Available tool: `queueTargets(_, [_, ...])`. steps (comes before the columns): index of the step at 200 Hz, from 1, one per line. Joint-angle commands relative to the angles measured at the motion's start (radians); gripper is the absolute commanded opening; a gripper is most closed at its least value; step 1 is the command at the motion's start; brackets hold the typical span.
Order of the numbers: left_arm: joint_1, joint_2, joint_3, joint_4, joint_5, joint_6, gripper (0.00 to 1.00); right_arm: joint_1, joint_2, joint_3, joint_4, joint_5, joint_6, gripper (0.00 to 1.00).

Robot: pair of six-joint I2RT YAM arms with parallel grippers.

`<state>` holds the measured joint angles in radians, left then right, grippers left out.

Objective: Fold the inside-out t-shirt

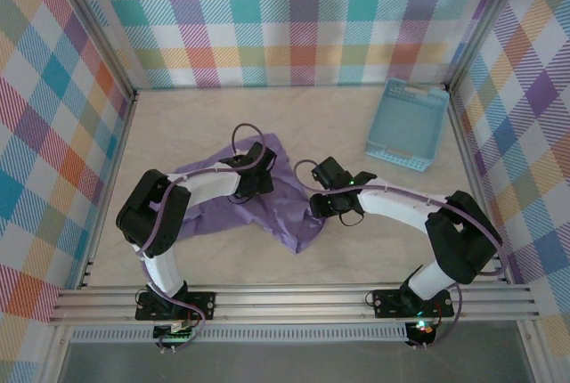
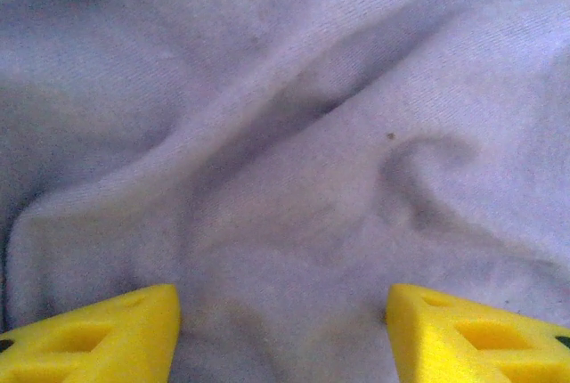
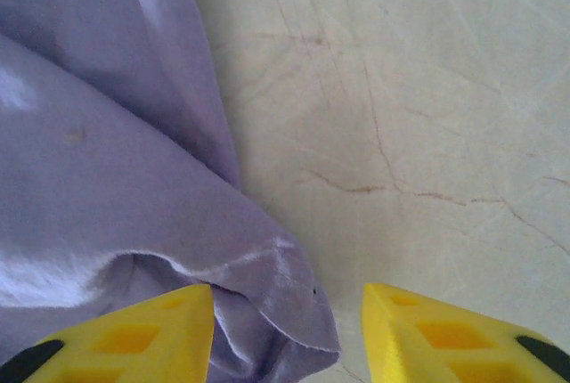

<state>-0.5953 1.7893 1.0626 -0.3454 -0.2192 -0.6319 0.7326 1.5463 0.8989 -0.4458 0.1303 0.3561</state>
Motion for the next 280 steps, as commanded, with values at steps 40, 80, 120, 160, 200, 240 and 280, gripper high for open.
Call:
queueTargets(40, [-0.018, -0.048, -0.017, -0.056, -0.028, 0.009, 0.63, -0.002, 0.055, -0.009, -0.035, 0.006, 0.003, 0.36])
queueTargets(80, [-0.018, -0.037, -0.03, -0.055, -0.039, -0.002, 0.63, -0.001, 0.059, -0.009, -0.058, 0.035, 0.006, 0.2])
queueTargets(120, [-0.009, 0.008, 0.001, -0.094, -0.066, -0.012, 0.63, 0.001, -0.015, -0.042, -0.08, 0.064, 0.023, 0.08])
queueTargets(160, [0.014, 0.045, 0.026, -0.098, -0.069, -0.006, 0.63, 0.001, -0.144, -0.123, -0.096, 0.082, 0.083, 0.05])
queueTargets(200, [0.014, 0.053, 0.054, -0.088, -0.055, 0.02, 0.63, 0.001, -0.272, -0.227, -0.075, 0.016, 0.165, 0.05])
queueTargets(240, [-0.049, 0.014, 0.078, -0.099, -0.058, 0.085, 0.64, 0.0, -0.312, -0.258, -0.037, -0.036, 0.219, 0.04])
queueTargets(280, [-0.235, -0.225, -0.01, -0.14, -0.238, 0.136, 0.68, -0.001, -0.309, -0.201, -0.036, 0.003, 0.225, 0.01])
